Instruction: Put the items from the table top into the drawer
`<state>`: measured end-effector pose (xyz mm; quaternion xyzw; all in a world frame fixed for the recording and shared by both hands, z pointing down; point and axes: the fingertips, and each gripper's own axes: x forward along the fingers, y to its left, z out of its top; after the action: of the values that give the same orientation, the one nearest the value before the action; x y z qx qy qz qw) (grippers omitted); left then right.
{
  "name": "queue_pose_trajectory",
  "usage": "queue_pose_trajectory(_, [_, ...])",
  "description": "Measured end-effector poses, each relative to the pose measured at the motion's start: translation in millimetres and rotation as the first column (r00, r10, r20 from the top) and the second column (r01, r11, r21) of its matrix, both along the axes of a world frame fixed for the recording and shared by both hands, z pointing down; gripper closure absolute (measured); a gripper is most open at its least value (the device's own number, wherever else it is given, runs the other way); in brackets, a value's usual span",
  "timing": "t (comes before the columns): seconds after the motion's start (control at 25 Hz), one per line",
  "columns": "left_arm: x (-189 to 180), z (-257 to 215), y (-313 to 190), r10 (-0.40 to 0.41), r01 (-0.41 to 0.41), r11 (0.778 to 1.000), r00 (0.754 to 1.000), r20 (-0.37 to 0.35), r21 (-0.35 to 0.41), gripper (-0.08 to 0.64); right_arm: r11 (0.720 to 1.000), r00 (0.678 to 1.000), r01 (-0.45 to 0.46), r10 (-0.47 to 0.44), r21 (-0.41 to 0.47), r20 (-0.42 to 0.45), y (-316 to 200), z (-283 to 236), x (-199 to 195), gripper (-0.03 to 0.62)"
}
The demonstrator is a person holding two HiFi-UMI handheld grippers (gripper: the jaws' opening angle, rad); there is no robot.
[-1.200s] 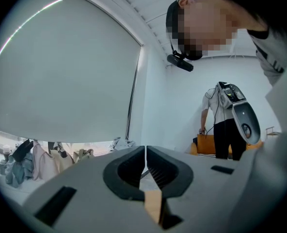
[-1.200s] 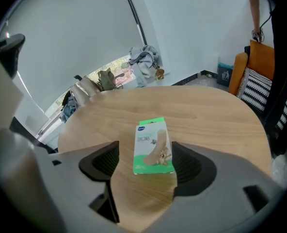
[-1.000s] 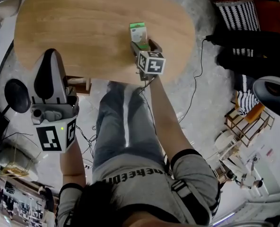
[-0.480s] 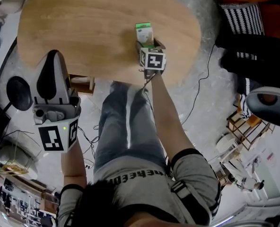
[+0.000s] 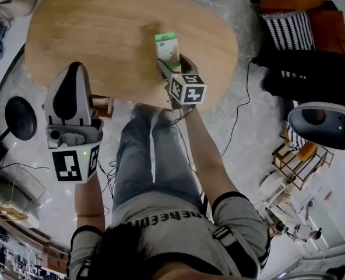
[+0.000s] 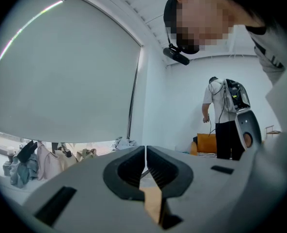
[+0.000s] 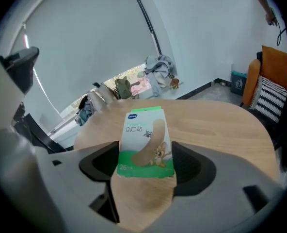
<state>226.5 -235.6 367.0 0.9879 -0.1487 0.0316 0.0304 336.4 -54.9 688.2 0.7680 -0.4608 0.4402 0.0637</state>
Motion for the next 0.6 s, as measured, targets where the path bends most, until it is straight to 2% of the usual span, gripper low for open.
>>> queue_pose_trajectory(0.32, [-23.5,-20.0,14.7,-0.035,0.035,0.999,0.999,-0.026,0.018,0.548,0.978,0.997,0.083,-0.08,0.189,-0.021,-23.4,-77.6,-30.1,0.252])
queue_pose_trajectory(0.48, [-43.6,-36.9,22.5,-0.077,0.08,0.996,0.995,-0.064,0.035,0.548,0.957,0.984,0.18,-0.172,0.226,-0.055,-33.0,-108.8,-49.3,0.252])
queue_pose_trajectory(0.6, [-66.0,-48.2,22.5,-0.138,0.142,0.989,0.986,-0.092,0.042,0.548,0.932,0.965,0.261,-0.249,0.252,-0.078,-45.3,-128.1,-65.7,0.252])
